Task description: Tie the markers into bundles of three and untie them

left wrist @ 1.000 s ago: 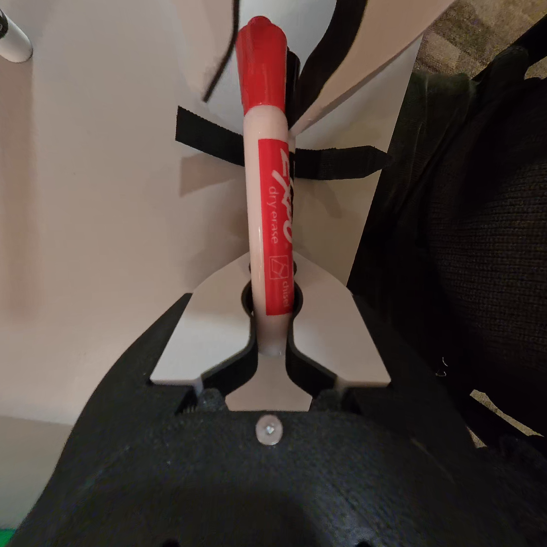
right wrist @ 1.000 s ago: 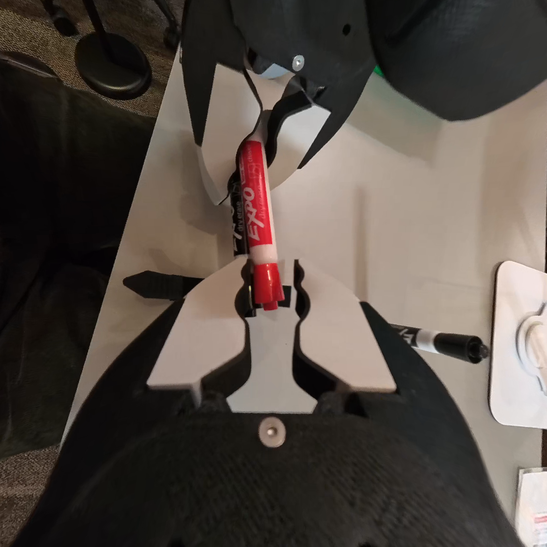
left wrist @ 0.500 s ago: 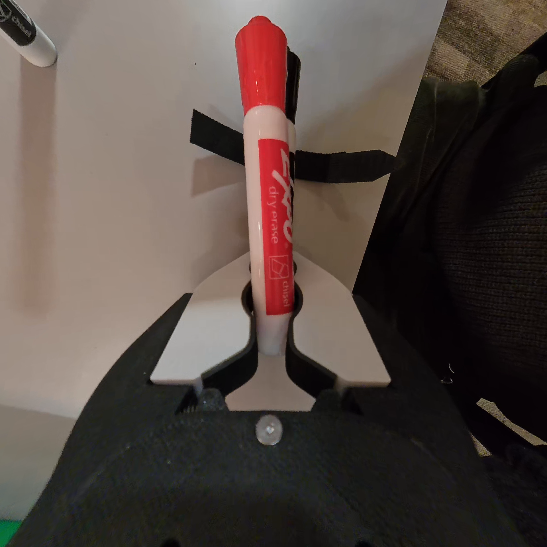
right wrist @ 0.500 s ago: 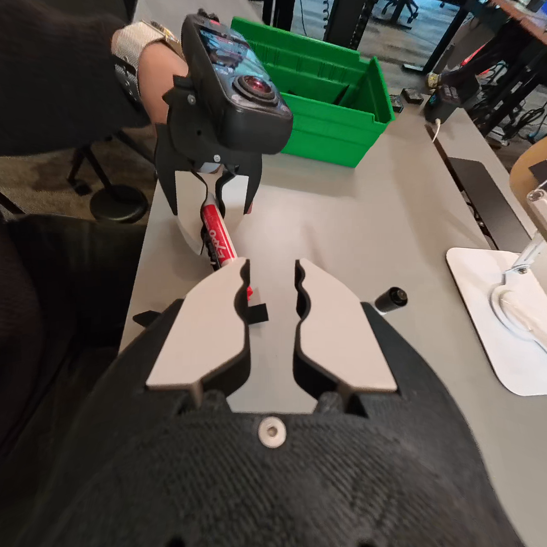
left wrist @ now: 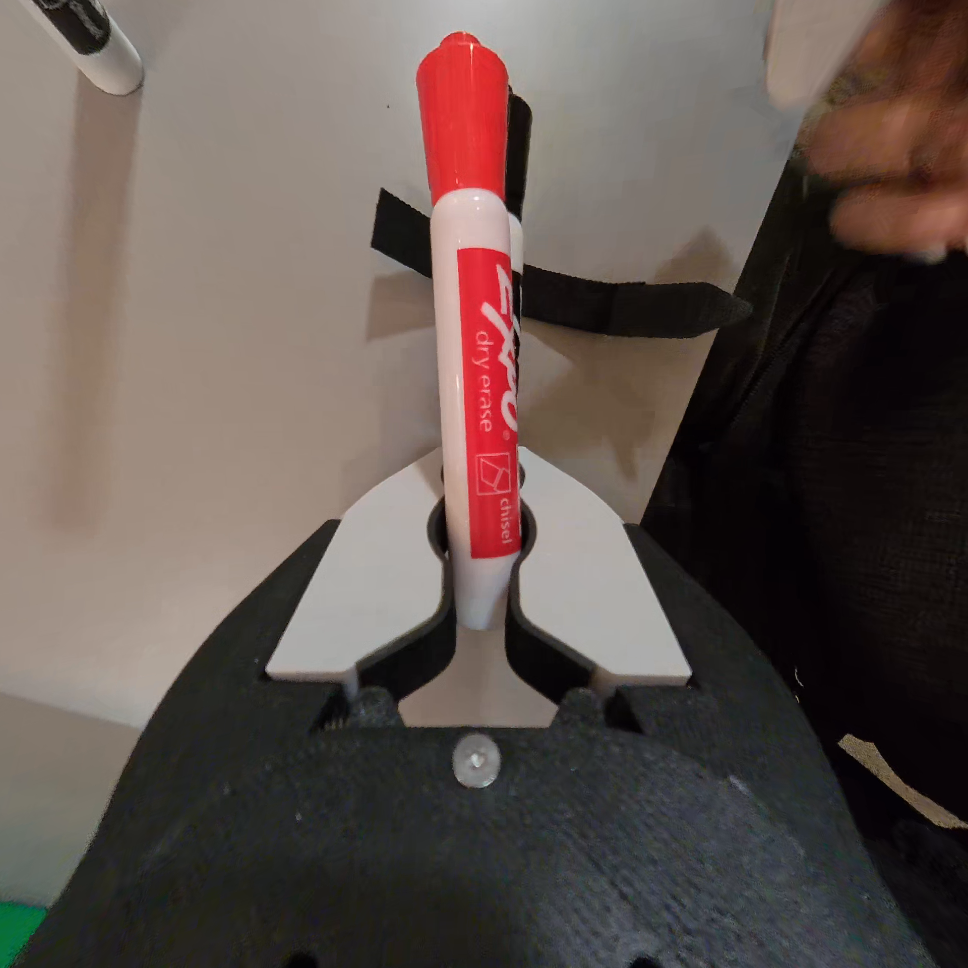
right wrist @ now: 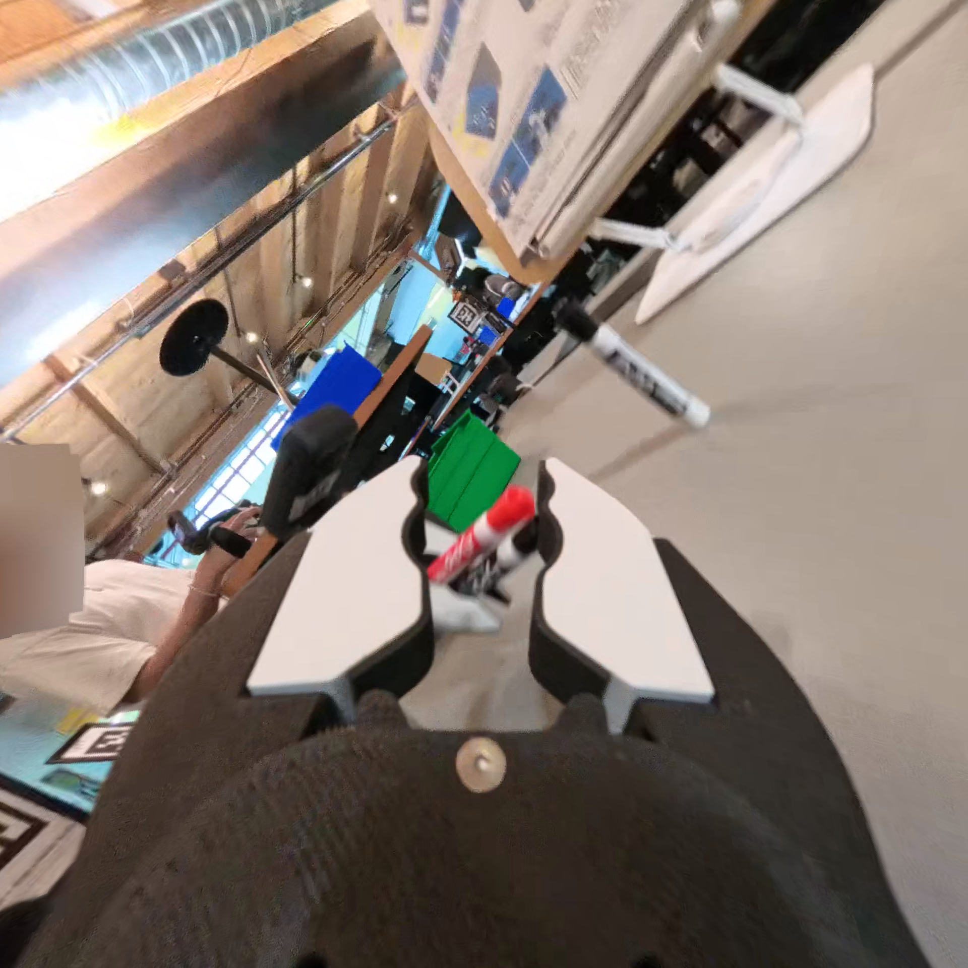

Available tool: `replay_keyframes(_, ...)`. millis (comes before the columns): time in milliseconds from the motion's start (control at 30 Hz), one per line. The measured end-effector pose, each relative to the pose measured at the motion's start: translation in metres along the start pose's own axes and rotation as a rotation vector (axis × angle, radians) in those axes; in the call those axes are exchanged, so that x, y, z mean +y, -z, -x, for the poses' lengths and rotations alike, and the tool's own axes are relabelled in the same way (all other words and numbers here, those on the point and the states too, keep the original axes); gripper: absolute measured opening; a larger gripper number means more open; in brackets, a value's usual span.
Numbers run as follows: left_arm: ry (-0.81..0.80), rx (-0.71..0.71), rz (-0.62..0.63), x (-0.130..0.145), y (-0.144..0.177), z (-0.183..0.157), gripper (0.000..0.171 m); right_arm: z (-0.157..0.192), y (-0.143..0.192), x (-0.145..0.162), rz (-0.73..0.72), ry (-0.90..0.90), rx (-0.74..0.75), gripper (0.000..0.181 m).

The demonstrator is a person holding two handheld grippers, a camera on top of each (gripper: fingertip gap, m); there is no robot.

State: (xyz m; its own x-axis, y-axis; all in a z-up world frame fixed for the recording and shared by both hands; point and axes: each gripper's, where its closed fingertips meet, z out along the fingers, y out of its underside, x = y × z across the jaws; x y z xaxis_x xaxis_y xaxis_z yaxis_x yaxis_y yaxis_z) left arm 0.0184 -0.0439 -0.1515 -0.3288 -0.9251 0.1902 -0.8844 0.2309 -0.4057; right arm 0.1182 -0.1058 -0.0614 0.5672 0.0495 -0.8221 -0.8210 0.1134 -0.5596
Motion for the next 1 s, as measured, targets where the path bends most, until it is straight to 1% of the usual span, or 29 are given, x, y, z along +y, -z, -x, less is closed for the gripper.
replay_keyframes(67,0.006,-0.008,-0.006,-0.003,0.0,0.001,0.019,0.007,0.003,0.032,0.068,-0.047,-0.008,0.048)
replay_keyframes(133,0.009,-0.018,-0.015,-0.009,0.002,0.001,0.019,0.014,-0.006,0.051,0.138,-0.141,-0.034,0.057)
replay_keyframes(267,0.014,-0.028,-0.033,-0.022,0.006,-0.001,0.018,0.015,-0.027,0.059,0.159,-0.379,-0.033,0.064)
replay_keyframes(333,0.012,-0.033,-0.036,-0.027,0.008,-0.003,0.018,0.016,-0.035,0.062,0.167,-0.432,-0.024,0.069)
replay_keyframes(467,0.012,-0.029,-0.034,-0.027,0.01,-0.005,0.019,0.015,-0.035,0.059,0.179,-0.372,-0.015,0.072)
replay_keyframes(600,0.032,-0.04,-0.042,-0.028,0.01,-0.002,0.017,0.003,-0.029,0.054,0.14,-0.457,0.019,0.073)
replay_keyframes(767,0.038,-0.048,-0.028,-0.031,0.008,-0.004,0.017,0.0,-0.043,0.057,0.128,-0.497,0.011,0.073)
replay_keyframes(1000,0.044,-0.058,-0.006,-0.033,0.008,-0.009,0.017,0.0,-0.061,0.054,0.109,-0.478,-0.017,0.073)
